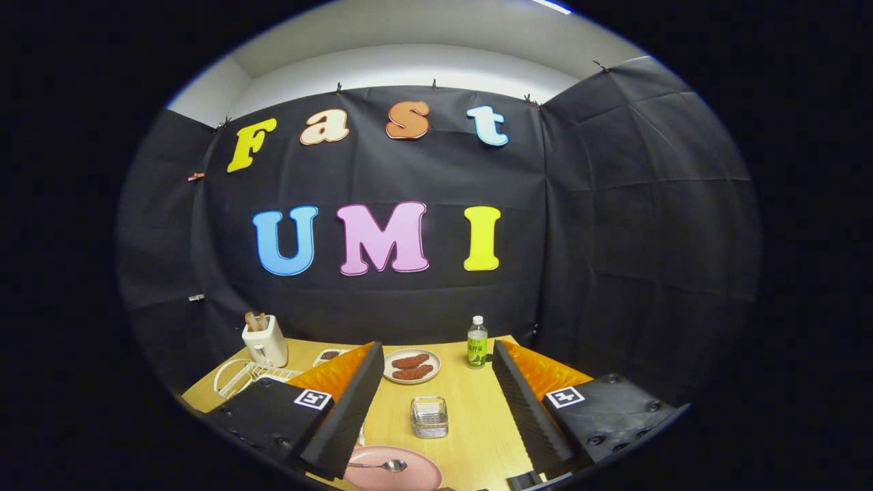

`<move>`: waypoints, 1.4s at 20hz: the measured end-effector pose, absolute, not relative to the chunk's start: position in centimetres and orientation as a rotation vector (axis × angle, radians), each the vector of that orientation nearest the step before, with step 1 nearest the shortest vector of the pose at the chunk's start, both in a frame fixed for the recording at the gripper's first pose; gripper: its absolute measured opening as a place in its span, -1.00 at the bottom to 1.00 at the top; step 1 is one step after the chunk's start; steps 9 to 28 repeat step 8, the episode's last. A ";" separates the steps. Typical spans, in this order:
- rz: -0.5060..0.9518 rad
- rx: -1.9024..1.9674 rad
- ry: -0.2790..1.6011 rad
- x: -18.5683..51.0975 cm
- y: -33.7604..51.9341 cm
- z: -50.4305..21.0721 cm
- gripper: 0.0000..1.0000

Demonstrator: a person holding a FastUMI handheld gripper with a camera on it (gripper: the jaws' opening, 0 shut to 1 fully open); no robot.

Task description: Take the plate from the dish rack, then take the spoon from the basket and place it into the plate.

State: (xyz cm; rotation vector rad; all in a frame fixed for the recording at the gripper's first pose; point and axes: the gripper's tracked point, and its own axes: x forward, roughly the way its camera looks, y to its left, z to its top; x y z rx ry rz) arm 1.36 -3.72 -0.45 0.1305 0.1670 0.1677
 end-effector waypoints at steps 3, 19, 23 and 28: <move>0.198 0.143 0.170 3.1 -5.3 -0.8 0.93; 0.264 0.172 0.153 5.5 -7.3 -1.2 0.97; 0.264 0.172 0.153 5.5 -7.3 -1.2 0.97; 0.264 0.172 0.153 5.5 -7.3 -1.2 0.97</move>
